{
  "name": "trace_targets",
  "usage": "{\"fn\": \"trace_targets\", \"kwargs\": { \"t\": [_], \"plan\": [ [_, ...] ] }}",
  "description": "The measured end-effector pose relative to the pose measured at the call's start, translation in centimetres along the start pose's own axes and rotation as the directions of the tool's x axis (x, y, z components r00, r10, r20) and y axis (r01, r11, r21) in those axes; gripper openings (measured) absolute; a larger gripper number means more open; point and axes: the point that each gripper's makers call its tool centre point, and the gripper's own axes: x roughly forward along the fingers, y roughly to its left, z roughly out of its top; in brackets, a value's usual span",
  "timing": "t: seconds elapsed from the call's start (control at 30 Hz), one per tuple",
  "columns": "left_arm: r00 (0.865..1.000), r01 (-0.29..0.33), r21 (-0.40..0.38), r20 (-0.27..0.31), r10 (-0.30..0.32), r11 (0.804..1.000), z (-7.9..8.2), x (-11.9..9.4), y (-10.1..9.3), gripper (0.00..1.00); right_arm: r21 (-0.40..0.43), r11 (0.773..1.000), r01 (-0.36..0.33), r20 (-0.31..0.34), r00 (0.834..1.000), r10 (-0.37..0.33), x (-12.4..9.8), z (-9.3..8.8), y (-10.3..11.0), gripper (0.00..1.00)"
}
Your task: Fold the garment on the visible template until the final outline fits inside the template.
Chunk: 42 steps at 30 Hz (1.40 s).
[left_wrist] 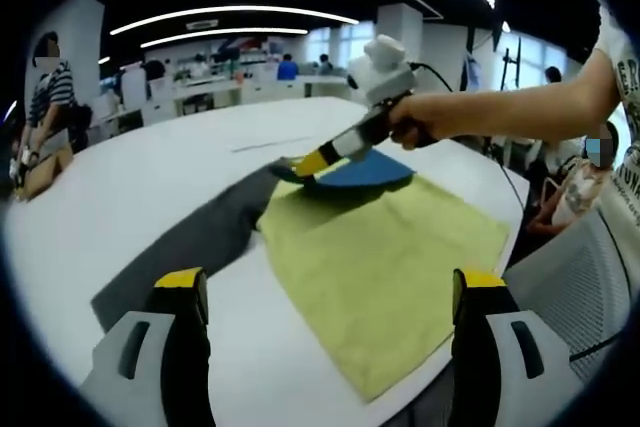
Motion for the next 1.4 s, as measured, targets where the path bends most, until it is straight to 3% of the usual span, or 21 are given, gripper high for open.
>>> {"fn": "trace_targets", "kwargs": {
  "t": [0.37, 0.5, 0.6, 0.73, 0.9, 0.97, 1.1, 1.4],
  "plan": [
    [1.000, 0.008, -0.001, 0.000, -0.008, 1.000, 0.0, 0.0, 0.0, 0.99, 0.014, 1.000, 0.000, -0.070, 0.998, 0.001, 1.9, -2.7, 0.7, 0.00],
    [1.000, 0.010, 0.000, -0.001, -0.010, 1.000, -0.1, 0.0, -0.1, 0.99, 0.024, 1.000, -0.021, -0.070, 0.997, 0.022, 2.2, -2.8, 1.6, 0.00],
    [1.000, 0.010, 0.000, 0.002, -0.010, 1.000, -0.1, 0.0, -0.1, 0.99, -0.004, 0.999, -0.034, -0.056, 0.998, 0.034, 2.4, -2.2, 1.9, 0.14],
    [1.000, 0.007, 0.001, 0.005, -0.007, 1.000, 0.0, -0.2, -0.1, 0.99, -0.033, 0.999, -0.027, -0.061, 0.998, 0.025, 1.6, -2.4, 2.0, 0.23],
    [1.000, 0.005, 0.009, 0.010, -0.005, 1.000, 0.2, -0.2, -0.2, 0.99, -0.053, 0.999, -0.003, -0.037, 0.999, 0.001, 0.5, -2.0, 0.8, 0.46],
    [1.000, 0.011, 0.015, 0.016, -0.011, 1.000, 0.4, -0.1, -0.3, 0.99, -0.058, 0.998, 0.013, -0.039, 0.999, -0.015, 0.3, -2.1, -0.1, 0.50],
    [0.999, 0.020, 0.013, 0.026, -0.020, 1.000, 0.7, 0.1, -0.6, 0.99, -0.025, 0.999, 0.034, -0.020, 0.999, -0.035, -1.1, -2.5, -1.4, 0.62],
    [0.999, 0.023, 0.017, 0.042, -0.024, 1.000, 1.3, 0.4, -0.7, 0.99, 0.052, 0.996, 0.075, 0.023, 0.997, -0.076, -4.3, -2.8, -4.6, 0.78]
  ]
}}
